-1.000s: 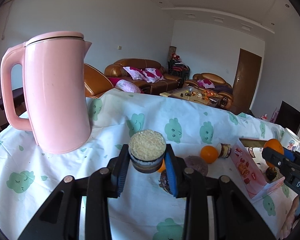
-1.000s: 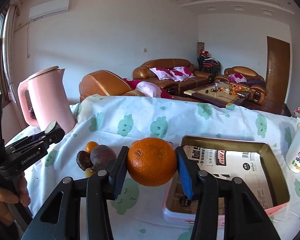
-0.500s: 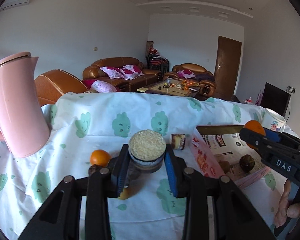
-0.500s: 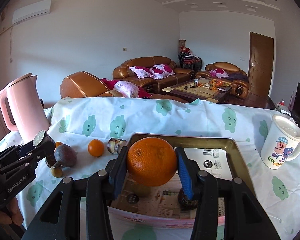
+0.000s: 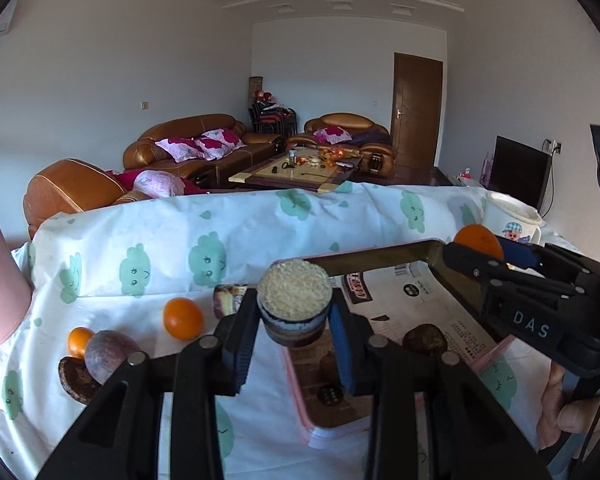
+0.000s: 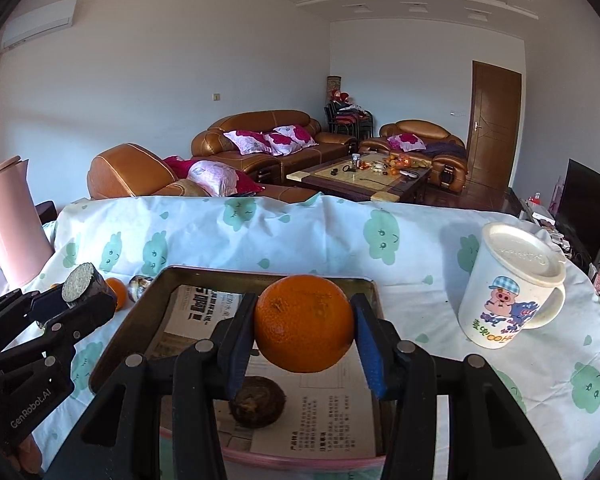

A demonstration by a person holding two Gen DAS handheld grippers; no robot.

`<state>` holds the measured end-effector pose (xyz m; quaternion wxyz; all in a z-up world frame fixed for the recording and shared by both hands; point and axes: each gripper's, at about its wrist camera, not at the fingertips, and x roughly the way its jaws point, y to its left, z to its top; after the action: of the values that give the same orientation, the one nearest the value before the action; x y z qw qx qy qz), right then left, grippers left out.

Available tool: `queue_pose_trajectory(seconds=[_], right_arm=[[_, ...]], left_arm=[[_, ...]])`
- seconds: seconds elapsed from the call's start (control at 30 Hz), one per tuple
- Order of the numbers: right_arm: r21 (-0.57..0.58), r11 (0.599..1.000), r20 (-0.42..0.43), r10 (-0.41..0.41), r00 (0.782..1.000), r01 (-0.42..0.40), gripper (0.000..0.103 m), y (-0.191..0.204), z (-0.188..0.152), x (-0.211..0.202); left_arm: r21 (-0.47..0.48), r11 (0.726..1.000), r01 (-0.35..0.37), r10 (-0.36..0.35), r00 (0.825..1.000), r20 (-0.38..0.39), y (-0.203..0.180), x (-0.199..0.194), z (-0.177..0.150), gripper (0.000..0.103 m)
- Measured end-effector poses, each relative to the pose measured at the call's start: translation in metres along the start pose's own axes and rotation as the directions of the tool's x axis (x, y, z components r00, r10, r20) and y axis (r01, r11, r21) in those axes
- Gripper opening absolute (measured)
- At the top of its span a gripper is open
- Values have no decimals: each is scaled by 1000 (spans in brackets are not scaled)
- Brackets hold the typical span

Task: Organize fruits
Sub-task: 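Carry the orange and cake over the pink tin tray and release both, then move both tools back toward the remaining fruits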

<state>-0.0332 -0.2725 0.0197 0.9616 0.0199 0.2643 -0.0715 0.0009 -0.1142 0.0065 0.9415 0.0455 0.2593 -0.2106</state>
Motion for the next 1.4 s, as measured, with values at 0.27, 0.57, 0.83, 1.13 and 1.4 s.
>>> queue_pose_trajectory(seconds=[0.27, 0.57, 0.83, 1.13, 1.4], right_arm=[[-16, 1000, -50, 10, 999, -11, 49, -11, -2, 23], [34, 998, -145, 63, 987, -58, 49, -17, -6, 50], [38, 997, -161, 78, 984, -73, 50, -16, -7, 52], [64, 995, -128, 81, 988, -74, 65, -22, -4, 47], [13, 1000, -25, 28, 999, -28, 80, -12, -1, 27]], left_arm=[[26, 999, 21, -20, 998, -62, -36, 34, 8, 36], [3, 1000, 23, -22, 991, -133, -36, 52, 8, 36], [-5, 1000, -4, 3, 993, -118, -35, 50, 8, 41], [-86, 990, -108, 110, 994, 13, -13, 21, 7, 103], [-127, 981, -145, 156, 984, 86, 5, -3, 7, 103]])
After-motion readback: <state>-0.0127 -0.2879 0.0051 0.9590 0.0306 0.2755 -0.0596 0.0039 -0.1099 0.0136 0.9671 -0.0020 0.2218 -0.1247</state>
